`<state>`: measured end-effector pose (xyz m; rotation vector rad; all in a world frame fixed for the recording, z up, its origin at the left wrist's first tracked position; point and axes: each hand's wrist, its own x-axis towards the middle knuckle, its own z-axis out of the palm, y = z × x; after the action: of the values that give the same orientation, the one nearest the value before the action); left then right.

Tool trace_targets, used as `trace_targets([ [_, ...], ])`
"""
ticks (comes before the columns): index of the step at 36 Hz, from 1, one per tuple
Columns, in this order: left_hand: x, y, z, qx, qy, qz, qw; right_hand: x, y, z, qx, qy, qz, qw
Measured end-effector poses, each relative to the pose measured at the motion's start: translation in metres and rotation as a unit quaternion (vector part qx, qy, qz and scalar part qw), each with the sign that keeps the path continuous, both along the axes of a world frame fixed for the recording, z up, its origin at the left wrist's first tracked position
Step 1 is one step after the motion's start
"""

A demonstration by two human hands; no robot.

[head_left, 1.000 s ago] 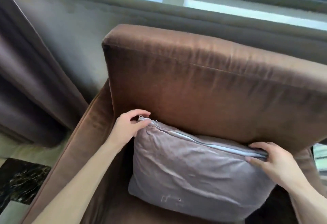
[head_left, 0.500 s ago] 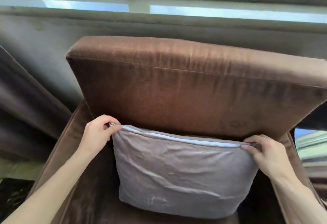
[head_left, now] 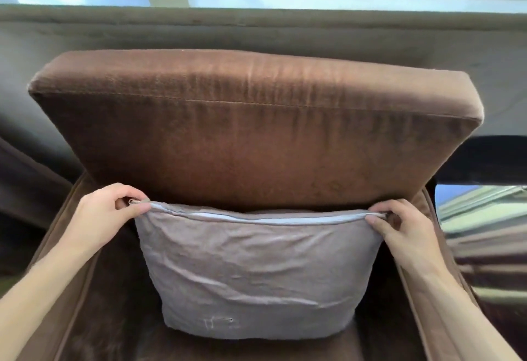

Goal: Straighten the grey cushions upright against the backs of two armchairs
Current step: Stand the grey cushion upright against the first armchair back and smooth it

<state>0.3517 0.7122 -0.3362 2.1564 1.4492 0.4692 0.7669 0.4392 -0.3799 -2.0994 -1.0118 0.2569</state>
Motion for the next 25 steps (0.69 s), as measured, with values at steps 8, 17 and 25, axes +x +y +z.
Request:
trace_targets([
  [8,0.115,-0.053,0.036,-0.04,-0.076,-0.133,0.987,-0.001,-0.034,-0.042,0.078,0.313,-0.146,0.935],
  [17,0.287,-0.142,-0.002,-0.084,0.025,-0.322,0.943,-0.034,-0.064,-0.12,-0.202,0.316,-0.093,0.922],
  [25,0.322,-0.169,-0.021,0.014,0.093,-0.324,0.941,-0.056,-0.082,-0.169,-0.359,0.317,-0.031,0.878],
])
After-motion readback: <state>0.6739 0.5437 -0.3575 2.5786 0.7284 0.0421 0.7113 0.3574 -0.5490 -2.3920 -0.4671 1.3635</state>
